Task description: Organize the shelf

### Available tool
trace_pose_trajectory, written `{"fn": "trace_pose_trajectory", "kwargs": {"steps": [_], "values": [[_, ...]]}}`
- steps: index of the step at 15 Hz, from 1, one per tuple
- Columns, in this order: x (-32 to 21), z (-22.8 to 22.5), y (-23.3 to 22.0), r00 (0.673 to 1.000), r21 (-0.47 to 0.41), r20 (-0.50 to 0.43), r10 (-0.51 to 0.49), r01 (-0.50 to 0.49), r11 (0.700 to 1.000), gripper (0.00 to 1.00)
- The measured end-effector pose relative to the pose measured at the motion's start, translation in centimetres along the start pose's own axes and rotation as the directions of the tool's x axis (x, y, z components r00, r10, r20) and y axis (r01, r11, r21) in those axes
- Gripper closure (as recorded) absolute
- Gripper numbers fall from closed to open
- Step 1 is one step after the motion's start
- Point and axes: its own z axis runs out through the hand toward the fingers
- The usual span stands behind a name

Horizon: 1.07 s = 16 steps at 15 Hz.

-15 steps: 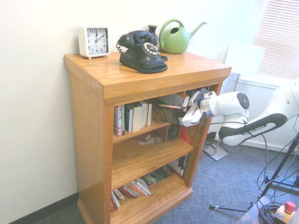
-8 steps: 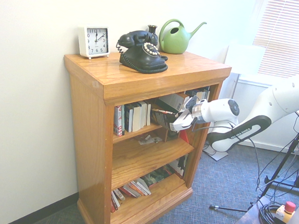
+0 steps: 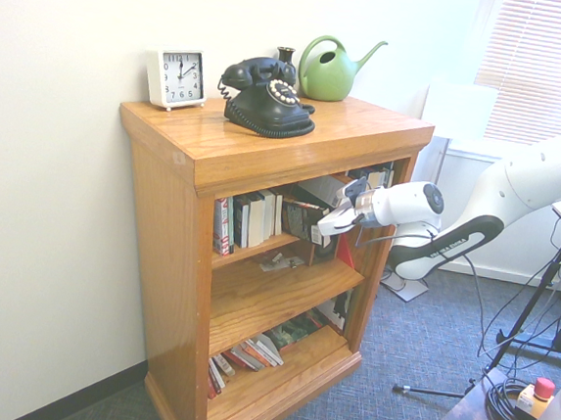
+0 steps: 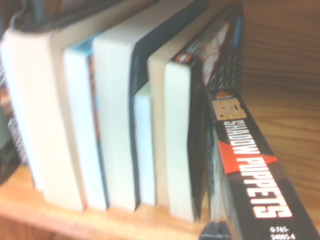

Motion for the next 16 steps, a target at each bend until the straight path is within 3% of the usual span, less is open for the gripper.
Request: {"fn": "trace_pose_trajectory", "kwargs": {"steps": [5, 15, 16], "values": [[2.8, 1.1, 1.6, 0.999, 0.000, -0.017, 0.044, -0.044, 0.999, 1.00], [2.8, 3.9, 0.8, 1.000, 0.005, 0.008, 0.011, -0.011, 1.000, 1.00], [2.4, 4.2, 0.8, 1.000, -0.008, 0.018, 0.002, -0.002, 1.000, 0.00]]}}
